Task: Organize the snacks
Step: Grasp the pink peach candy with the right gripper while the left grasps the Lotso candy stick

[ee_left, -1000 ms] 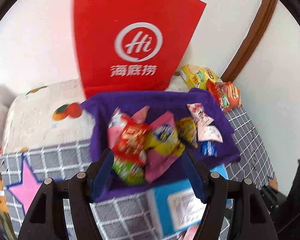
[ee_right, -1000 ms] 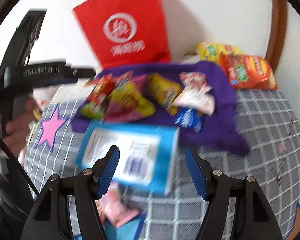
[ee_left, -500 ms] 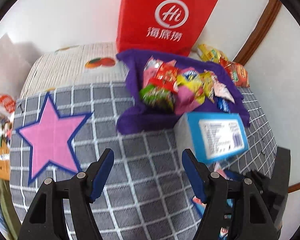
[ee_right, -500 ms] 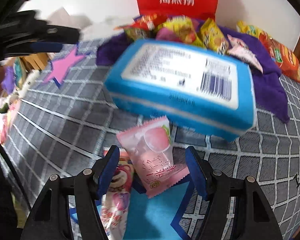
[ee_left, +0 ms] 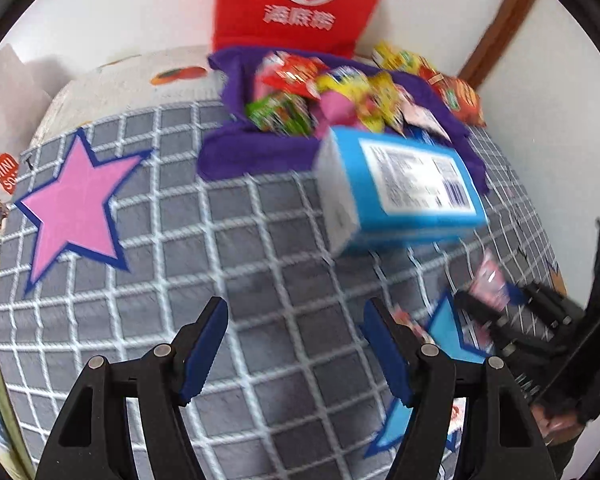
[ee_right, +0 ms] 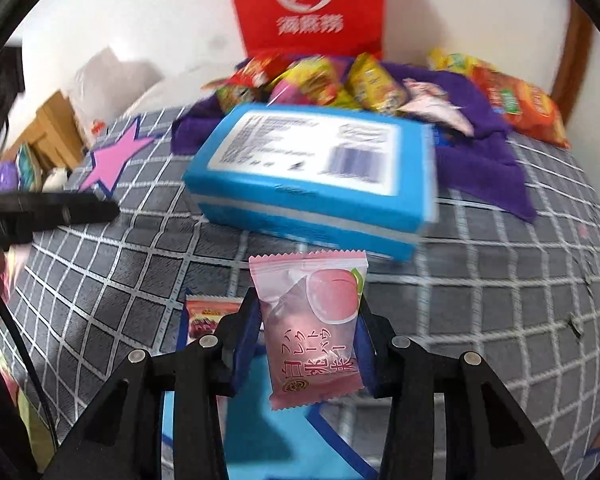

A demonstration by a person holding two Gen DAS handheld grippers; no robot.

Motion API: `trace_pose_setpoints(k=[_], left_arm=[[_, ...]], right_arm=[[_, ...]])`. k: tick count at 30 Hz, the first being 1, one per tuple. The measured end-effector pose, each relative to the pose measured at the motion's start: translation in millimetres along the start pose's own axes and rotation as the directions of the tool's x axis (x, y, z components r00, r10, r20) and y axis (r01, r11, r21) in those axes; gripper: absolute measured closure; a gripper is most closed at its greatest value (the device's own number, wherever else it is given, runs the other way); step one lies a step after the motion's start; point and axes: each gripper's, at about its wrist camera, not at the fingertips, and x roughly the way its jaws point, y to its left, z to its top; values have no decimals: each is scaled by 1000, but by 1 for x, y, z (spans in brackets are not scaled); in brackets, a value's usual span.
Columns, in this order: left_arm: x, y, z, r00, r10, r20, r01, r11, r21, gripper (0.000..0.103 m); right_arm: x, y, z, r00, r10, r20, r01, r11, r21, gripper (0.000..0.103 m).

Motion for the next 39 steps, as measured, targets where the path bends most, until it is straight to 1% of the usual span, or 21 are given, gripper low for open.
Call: trace_pose_setpoints(k=[3,5,8,13,15,16,18,19,20,21,22,23,24,26,30,32,36,39], left_arm=[[5,-19,-14,1000,-27,-14,27,1000,12,35],[9,-33,-22,998,-58,-30,58,998,18,35],[17,-53,-31,995,-81,-51,82,996,27,35],[34,-82,-40,990,-107,-90,110,994,24,36],[39,-91,-42,990,-101,-102,105,994,36,36],[44,-96,-43,991,-81,-108,87,995,44,36],[50,-103,-46,993,-46,-110,53,997,62,46],[51,-106,-49,995,-12,-97,20,996,81,48],[50,-108,-50,996,11,-87,-3,995,97,53],[50,-110,-51,996,39,-80,-30,993,114,63],[50,-111,-52,995,65,-75,-56,991,126,70],[49,-109,-51,994,80,-71,-71,990,125,81],[49,-108,-50,995,73,-75,-64,990,122,83],[44,-101,-48,996,27,-80,-19,994,104,84],[24,-85,-45,999,21,-41,-17,995,97,84],[12,-80,-40,1000,6,-15,-4,996,90,84],[-11,-75,-27,999,-17,38,13,996,91,84],[-25,-76,-14,997,-27,71,20,994,103,84]], right_arm=[[-21,-17,-8,999,-19,37,18,999,40,60],[-33,-31,-12,998,-36,59,32,998,62,60],[-49,-52,-22,995,-55,87,46,993,104,60],[-68,-76,-40,992,-75,103,59,988,145,60],[-73,-83,-47,991,-83,101,67,986,152,60],[-75,-86,-51,991,-85,101,69,985,156,60],[-75,-89,-56,991,-87,100,70,984,162,60],[-76,-90,-58,991,-88,99,71,984,166,60],[-76,-91,-61,992,-86,97,69,983,170,60],[-76,-92,-63,992,-84,97,66,983,173,60],[-76,-93,-64,992,-82,97,64,982,175,60],[-75,-92,-65,992,-77,96,59,982,177,60],[-74,-92,-65,993,-71,96,53,983,177,60],[-72,-88,-63,994,-56,97,39,984,171,60],[-70,-76,-56,994,-32,103,16,988,151,60],[-71,-69,-49,994,-19,110,4,991,136,60],[-73,-56,-32,992,18,124,-32,993,110,60],[-76,-47,-20,990,27,138,-39,996,86,60]])
